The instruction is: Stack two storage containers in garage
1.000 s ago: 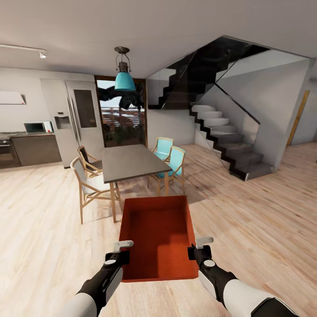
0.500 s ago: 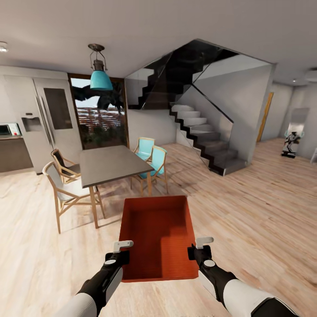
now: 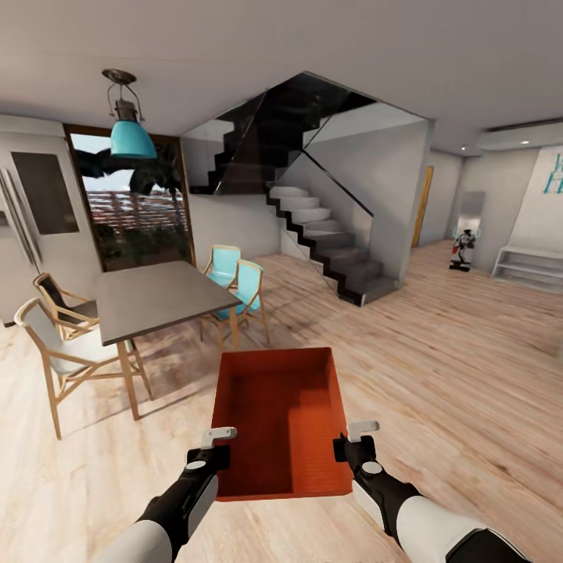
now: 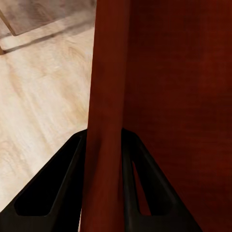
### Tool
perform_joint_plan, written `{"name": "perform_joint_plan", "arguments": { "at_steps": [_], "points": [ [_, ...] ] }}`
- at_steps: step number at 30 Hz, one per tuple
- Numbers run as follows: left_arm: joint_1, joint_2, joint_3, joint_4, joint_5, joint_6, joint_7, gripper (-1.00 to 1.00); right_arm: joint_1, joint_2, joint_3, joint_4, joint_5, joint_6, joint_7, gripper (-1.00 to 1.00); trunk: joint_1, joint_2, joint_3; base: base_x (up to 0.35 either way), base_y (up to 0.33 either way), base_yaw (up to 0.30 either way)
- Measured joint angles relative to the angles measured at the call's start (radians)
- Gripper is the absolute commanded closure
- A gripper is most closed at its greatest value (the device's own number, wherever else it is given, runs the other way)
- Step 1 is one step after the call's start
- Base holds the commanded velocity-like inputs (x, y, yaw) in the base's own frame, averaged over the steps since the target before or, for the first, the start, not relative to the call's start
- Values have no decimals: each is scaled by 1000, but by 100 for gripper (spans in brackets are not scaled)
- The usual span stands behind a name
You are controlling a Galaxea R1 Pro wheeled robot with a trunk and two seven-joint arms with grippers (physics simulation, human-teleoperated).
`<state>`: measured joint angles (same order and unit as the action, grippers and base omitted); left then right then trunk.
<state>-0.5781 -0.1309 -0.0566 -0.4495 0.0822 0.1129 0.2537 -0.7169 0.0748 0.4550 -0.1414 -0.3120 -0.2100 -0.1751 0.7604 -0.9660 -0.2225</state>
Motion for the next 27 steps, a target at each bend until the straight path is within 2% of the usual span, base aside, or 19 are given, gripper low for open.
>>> {"name": "perform_joint_plan", "arguments": {
  "at_steps": [27],
  "points": [
    [0,0,0,0,0,0,0,100,0,0,0,0,0,0,0,100,0,0,0,0,0,-290]
  ]
}}
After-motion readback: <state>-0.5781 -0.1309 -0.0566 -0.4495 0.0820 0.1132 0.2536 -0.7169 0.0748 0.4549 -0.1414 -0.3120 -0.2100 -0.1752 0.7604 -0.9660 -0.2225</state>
